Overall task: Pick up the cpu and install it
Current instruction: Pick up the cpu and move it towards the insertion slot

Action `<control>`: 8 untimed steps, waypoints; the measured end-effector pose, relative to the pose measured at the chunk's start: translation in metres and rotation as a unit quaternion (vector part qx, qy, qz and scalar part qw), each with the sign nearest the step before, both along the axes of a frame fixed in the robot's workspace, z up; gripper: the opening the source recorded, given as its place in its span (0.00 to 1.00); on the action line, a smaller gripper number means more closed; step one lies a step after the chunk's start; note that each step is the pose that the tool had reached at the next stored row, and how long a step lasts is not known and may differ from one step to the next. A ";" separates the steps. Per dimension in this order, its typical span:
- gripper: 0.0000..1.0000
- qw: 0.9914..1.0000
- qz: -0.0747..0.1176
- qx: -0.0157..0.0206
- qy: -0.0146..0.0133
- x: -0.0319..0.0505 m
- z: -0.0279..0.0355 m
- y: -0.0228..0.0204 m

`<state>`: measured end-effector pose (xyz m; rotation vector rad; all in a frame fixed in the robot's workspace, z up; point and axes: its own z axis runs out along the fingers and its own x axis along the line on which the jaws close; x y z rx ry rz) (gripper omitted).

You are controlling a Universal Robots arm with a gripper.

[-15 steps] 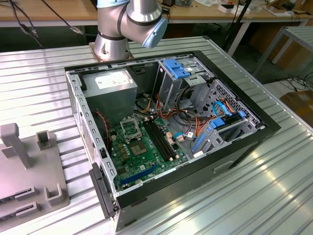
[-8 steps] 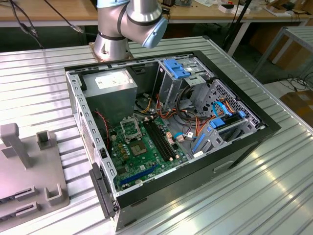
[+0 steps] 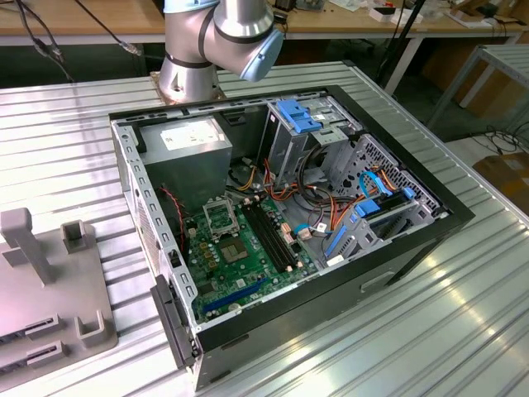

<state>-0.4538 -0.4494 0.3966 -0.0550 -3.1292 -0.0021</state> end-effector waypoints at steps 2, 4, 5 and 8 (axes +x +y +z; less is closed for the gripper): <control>0.47 1.000 0.000 0.000 0.000 0.0000 0.0000 0.0000; 0.47 1.000 0.000 0.000 0.000 0.0000 0.0001 0.0000; 0.47 1.000 0.000 0.000 0.000 0.0003 0.0002 0.0000; 0.47 1.000 0.000 0.000 0.000 0.0029 0.0001 0.0000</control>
